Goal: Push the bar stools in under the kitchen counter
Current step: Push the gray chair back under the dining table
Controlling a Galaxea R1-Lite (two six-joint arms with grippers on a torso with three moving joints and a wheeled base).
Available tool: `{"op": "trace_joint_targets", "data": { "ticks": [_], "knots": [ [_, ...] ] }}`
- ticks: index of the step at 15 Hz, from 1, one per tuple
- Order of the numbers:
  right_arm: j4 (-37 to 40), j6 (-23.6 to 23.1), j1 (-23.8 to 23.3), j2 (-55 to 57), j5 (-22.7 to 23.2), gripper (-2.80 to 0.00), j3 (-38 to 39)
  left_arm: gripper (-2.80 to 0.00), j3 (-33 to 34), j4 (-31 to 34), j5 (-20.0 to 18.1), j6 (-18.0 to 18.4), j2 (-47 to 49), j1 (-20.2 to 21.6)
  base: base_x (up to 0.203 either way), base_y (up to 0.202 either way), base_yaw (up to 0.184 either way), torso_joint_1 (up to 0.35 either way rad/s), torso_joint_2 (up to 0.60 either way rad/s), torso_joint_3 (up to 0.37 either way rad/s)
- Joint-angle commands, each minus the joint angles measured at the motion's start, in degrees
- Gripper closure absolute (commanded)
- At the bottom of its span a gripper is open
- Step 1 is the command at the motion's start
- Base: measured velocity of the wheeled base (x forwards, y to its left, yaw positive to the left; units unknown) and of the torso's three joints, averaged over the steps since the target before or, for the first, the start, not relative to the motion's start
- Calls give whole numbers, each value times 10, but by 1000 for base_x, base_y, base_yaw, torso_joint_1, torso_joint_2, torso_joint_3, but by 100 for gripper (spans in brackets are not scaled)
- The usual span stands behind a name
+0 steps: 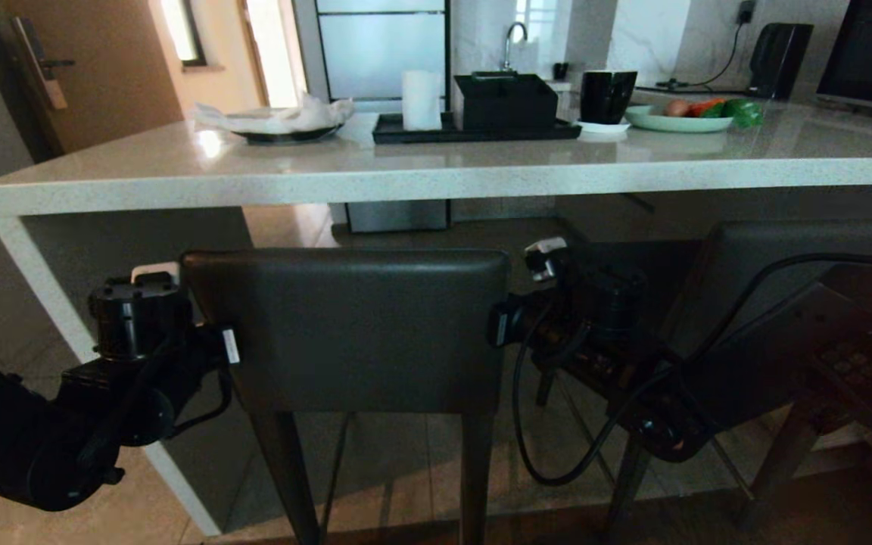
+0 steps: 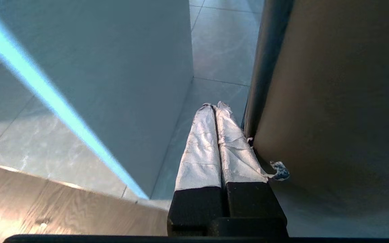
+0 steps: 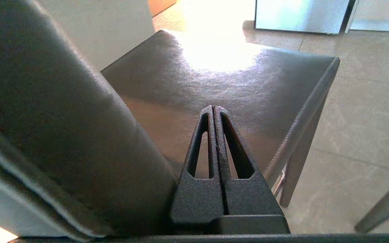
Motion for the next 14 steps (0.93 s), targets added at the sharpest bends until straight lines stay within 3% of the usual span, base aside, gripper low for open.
{"op": "trace_joint_targets", "data": {
  "ticks": [1, 4, 9, 14],
  "knots": [
    [-4, 0, 0, -3, 0, 0, 0, 0, 1, -6, 2, -1, -2, 1, 188, 0, 2, 2, -1, 2],
    [-5, 1, -2, -17, -2, 0, 11, 0, 5, -6, 2, -4, -10, -1, 159, 0, 3, 2, 0, 2],
    [-3, 1, -2, -51, -8, 0, 27, 0, 28, -6, 2, 0, -66, -9, 0, 0, 0, 0, 0, 0],
    [-4, 1, -35, -107, -8, 0, 86, 0, 60, -5, -4, -1, -123, 29, 0, 0, 0, 0, 0, 0]
  ]
}}
